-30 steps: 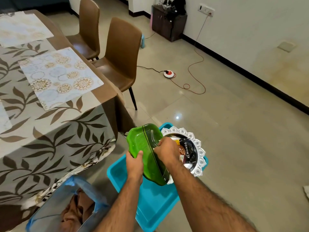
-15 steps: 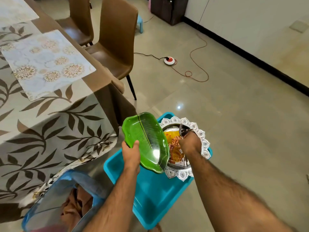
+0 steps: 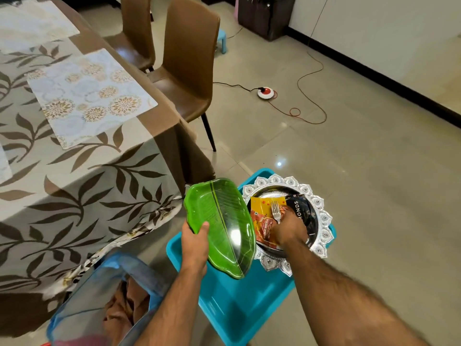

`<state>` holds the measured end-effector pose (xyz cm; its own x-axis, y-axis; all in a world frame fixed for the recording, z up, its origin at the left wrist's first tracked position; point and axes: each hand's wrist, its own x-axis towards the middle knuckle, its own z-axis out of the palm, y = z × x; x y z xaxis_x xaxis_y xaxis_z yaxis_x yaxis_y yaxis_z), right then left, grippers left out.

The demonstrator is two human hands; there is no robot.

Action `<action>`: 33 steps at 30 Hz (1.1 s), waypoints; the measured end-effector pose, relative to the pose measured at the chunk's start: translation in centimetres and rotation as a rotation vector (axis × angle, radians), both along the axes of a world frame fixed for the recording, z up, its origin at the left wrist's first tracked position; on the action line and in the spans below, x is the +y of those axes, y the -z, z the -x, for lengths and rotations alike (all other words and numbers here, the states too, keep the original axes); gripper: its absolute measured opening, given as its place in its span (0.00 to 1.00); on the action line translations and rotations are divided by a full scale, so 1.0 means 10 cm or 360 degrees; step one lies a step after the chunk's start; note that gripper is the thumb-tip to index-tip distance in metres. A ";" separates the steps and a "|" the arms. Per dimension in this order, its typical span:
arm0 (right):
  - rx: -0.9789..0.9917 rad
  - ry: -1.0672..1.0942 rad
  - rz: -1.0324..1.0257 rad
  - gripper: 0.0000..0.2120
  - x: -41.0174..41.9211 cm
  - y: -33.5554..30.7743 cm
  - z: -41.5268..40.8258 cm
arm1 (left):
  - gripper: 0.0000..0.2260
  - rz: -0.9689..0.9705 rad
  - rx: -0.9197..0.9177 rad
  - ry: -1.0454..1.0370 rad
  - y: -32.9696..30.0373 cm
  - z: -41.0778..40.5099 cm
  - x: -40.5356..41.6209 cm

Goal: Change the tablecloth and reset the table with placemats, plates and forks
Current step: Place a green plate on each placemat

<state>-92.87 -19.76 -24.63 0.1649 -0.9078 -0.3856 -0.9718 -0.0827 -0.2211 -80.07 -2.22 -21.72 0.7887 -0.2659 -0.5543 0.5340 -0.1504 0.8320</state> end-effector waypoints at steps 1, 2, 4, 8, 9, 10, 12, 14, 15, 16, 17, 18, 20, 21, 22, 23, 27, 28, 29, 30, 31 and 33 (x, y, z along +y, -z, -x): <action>0.0010 0.0005 0.0011 0.10 0.00 -0.02 0.01 | 0.13 0.0012 -0.0002 0.0002 -0.02 0.01 0.01; 0.0008 0.0004 0.0034 0.09 0.01 -0.05 0.02 | 0.12 0.0014 0.0000 0.0005 -0.05 0.02 0.03; -0.0081 0.0003 0.0079 0.08 0.02 -0.18 0.00 | 0.11 0.0015 0.0006 0.0025 -0.16 0.04 0.07; -0.0860 -0.0026 -0.0256 0.16 0.16 -0.75 -0.35 | 0.10 0.0027 0.0010 0.0050 -0.45 0.00 0.20; -0.1060 -0.0009 -0.0440 0.17 0.23 -0.93 -0.47 | 0.10 0.0022 -0.0006 0.0047 -0.55 -0.04 0.24; -0.1190 -0.0034 -0.0585 0.16 0.30 -1.07 -0.58 | 0.10 0.0019 -0.0031 0.0040 -0.65 -0.07 0.29; -0.1232 -0.0173 -0.0688 0.14 0.50 -1.35 -0.80 | 0.12 0.0034 -0.0068 -0.0001 -0.88 -0.20 0.46; -0.1154 -0.0245 -0.0695 0.14 0.71 -1.52 -1.02 | 0.12 0.0012 -0.0107 -0.0024 -1.10 -0.37 0.69; -0.1100 -0.0273 -0.0681 0.15 0.81 -1.58 -1.12 | 0.11 -0.0005 -0.0125 -0.0037 -1.19 -0.46 0.79; -0.1039 -0.0300 -0.0664 0.17 0.93 -1.65 -1.23 | 0.11 -0.0022 -0.0149 -0.0054 -1.28 -0.56 0.92; -0.0983 -0.0325 -0.0638 0.18 1.03 -1.68 -1.33 | 0.11 -0.0039 -0.0159 -0.0071 -1.34 -0.64 1.03; -0.0944 -0.0359 -0.0600 0.18 1.16 -1.75 -1.45 | 0.10 -0.0040 -0.0161 -0.0089 -1.41 -0.74 1.16; -0.0920 -0.0382 -0.0532 0.18 1.39 -1.86 -1.67 | 0.11 -0.0037 -0.0142 -0.0129 -1.51 -0.90 1.38; -0.0917 -0.0384 -0.0501 0.17 1.54 -1.98 -1.79 | 0.11 -0.0027 -0.0144 -0.0169 -1.59 -0.99 1.50; -0.0899 -0.0383 -0.0467 0.17 1.66 -2.07 -1.89 | 0.11 -0.0012 -0.0158 -0.0209 -1.67 -1.06 1.60; -0.0861 -0.0422 -0.0412 0.17 1.79 -2.20 -2.01 | 0.11 0.0003 -0.0162 -0.0260 -1.72 -1.15 1.71; -0.0805 -0.0536 -0.0305 0.13 2.15 -2.55 -2.44 | 0.16 0.0054 -0.0214 -0.0392 -1.98 -1.47 2.05; -0.0807 -0.0552 -0.0291 0.12 2.23 -2.61 -2.54 | 0.19 0.0037 -0.0234 -0.0421 -2.02 -1.54 2.13; -0.0810 -0.0564 -0.0287 0.12 2.30 -2.67 -2.63 | 0.21 0.0017 -0.0258 -0.0447 -2.06 -1.61 2.20; -0.0819 -0.0574 -0.0294 0.11 2.35 -2.71 -2.70 | 0.22 0.0003 -0.0268 -0.0478 -2.12 -1.66 2.27; -0.0820 -0.0597 -0.0304 0.11 2.42 -2.76 -2.78 | 0.20 -0.0004 -0.0280 -0.0509 -2.20 -1.72 2.35; -0.0830 -0.0640 -0.0318 0.12 2.50 -2.82 -2.95 | 0.18 -0.0046 -0.0311 -0.0529 -2.24 -1.85 2.47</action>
<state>-63.39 5.23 3.59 0.6838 -0.6569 -0.3177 -0.6363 -0.3237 -0.7002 -61.59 22.46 0.70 0.9208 0.0357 -0.3885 0.3893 -0.0205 0.9209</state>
